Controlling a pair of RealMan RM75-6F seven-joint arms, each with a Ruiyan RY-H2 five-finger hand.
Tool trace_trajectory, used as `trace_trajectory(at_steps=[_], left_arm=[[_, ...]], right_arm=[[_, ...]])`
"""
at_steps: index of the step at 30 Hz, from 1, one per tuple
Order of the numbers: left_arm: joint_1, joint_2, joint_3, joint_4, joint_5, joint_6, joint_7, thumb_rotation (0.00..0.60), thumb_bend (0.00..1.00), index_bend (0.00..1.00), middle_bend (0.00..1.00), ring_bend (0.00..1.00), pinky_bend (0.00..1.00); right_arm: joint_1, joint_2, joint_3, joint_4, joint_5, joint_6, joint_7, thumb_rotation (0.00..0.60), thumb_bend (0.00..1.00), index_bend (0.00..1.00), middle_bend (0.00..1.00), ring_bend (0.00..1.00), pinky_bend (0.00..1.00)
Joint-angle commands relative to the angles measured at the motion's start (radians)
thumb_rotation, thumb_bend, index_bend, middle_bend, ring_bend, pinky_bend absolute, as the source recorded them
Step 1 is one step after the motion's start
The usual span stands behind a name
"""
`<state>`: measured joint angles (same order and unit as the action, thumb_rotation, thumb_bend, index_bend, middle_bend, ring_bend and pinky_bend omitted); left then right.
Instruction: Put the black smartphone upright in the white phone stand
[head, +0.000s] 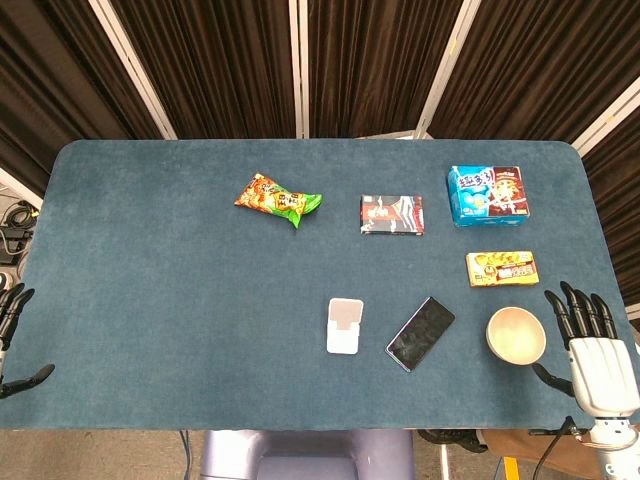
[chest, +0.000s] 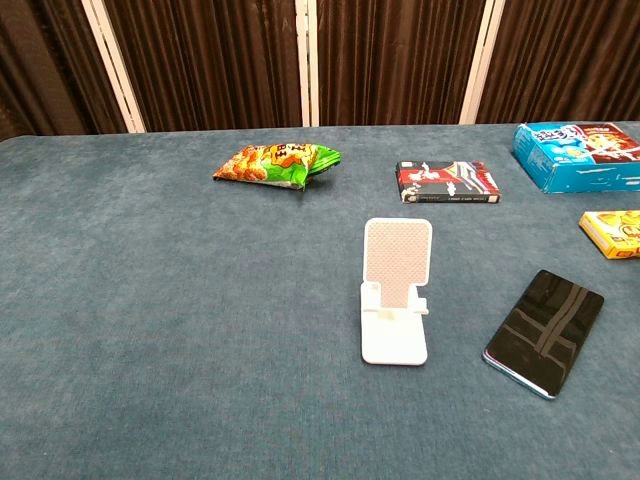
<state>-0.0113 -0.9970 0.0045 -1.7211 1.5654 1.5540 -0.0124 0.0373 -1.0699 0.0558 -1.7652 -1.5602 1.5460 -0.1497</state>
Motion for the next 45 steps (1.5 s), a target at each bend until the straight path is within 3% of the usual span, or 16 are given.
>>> trace_trajectory(at_steps=[1, 5, 14, 19, 22, 32, 41, 45], left_arm=[[0.000, 0.000, -0.001, 0.000, -0.001, 0.000, -0.001, 0.600, 0.00, 0.00, 0.00, 0.00, 0.00], [-0.002, 0.001, -0.001, -0.001, -0.004, -0.005, -0.001, 0.600, 0.00, 0.00, 0.00, 0.00, 0.00], [-0.006, 0.008, -0.005, 0.002, -0.014, -0.014, -0.022, 0.600, 0.00, 0.00, 0.00, 0.00, 0.00], [-0.015, 0.002, -0.009, 0.002, -0.030, -0.036, -0.003, 0.600, 0.00, 0.00, 0.00, 0.00, 0.00], [-0.027, -0.009, -0.020, 0.001, -0.068, -0.063, 0.026, 0.600, 0.00, 0.00, 0.00, 0.00, 0.00], [-0.048, -0.035, -0.040, 0.003, -0.134, -0.105, 0.093, 0.600, 0.00, 0.00, 0.00, 0.00, 0.00], [-0.055, -0.049, -0.045, 0.006, -0.153, -0.115, 0.120, 0.600, 0.00, 0.00, 0.00, 0.00, 0.00], [-0.057, -0.049, -0.047, 0.006, -0.159, -0.119, 0.118, 0.600, 0.00, 0.00, 0.00, 0.00, 0.00]], right_arm=[[0.002, 0.000, -0.002, 0.001, 0.000, -0.007, 0.002, 0.600, 0.00, 0.00, 0.00, 0.00, 0.00], [0.009, 0.003, -0.009, 0.005, -0.003, -0.025, 0.007, 0.600, 0.00, 0.00, 0.00, 0.00, 0.00], [0.094, 0.001, -0.056, 0.059, -0.091, -0.176, -0.001, 0.600, 0.00, 0.00, 0.00, 0.00, 0.00], [0.238, -0.024, -0.076, 0.174, -0.243, -0.315, 0.083, 0.600, 0.00, 0.00, 0.00, 0.00, 0.00], [0.373, -0.088, -0.090, 0.351, -0.378, -0.398, 0.151, 0.600, 0.00, 0.00, 0.02, 0.00, 0.00], [0.531, -0.231, -0.157, 0.619, -0.528, -0.395, 0.245, 0.600, 0.00, 0.03, 0.07, 0.00, 0.00], [0.611, -0.317, -0.201, 0.719, -0.571, -0.422, 0.215, 0.600, 0.00, 0.07, 0.10, 0.00, 0.02], [0.633, -0.321, -0.210, 0.713, -0.555, -0.449, 0.192, 0.600, 0.00, 0.07, 0.10, 0.00, 0.02]])
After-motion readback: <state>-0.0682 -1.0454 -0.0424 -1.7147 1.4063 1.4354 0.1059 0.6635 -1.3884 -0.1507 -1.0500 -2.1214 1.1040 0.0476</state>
